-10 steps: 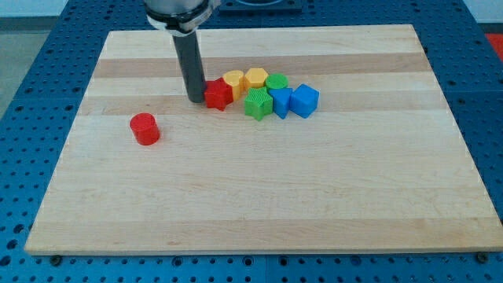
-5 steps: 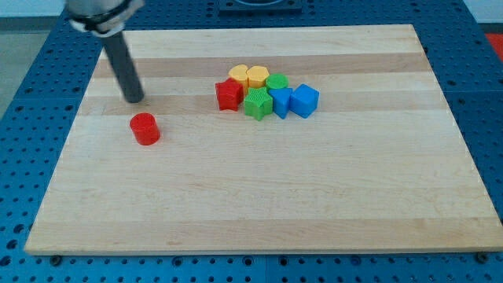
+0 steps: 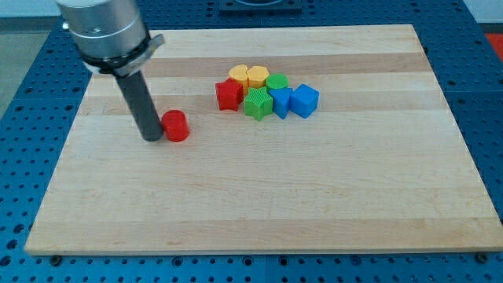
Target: Move the red circle into the red star
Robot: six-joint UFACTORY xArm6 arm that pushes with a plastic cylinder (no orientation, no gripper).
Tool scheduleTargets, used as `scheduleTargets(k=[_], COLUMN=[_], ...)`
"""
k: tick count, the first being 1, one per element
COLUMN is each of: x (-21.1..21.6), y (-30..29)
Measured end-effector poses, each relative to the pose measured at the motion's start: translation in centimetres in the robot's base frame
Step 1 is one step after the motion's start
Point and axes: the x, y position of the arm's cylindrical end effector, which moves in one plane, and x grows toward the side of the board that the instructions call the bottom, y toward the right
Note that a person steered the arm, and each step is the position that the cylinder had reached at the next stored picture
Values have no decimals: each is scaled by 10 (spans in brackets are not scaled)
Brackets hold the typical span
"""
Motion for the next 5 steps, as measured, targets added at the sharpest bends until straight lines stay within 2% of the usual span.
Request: scheduleTargets(k=[3,5], x=[0,-7], y=[71,87])
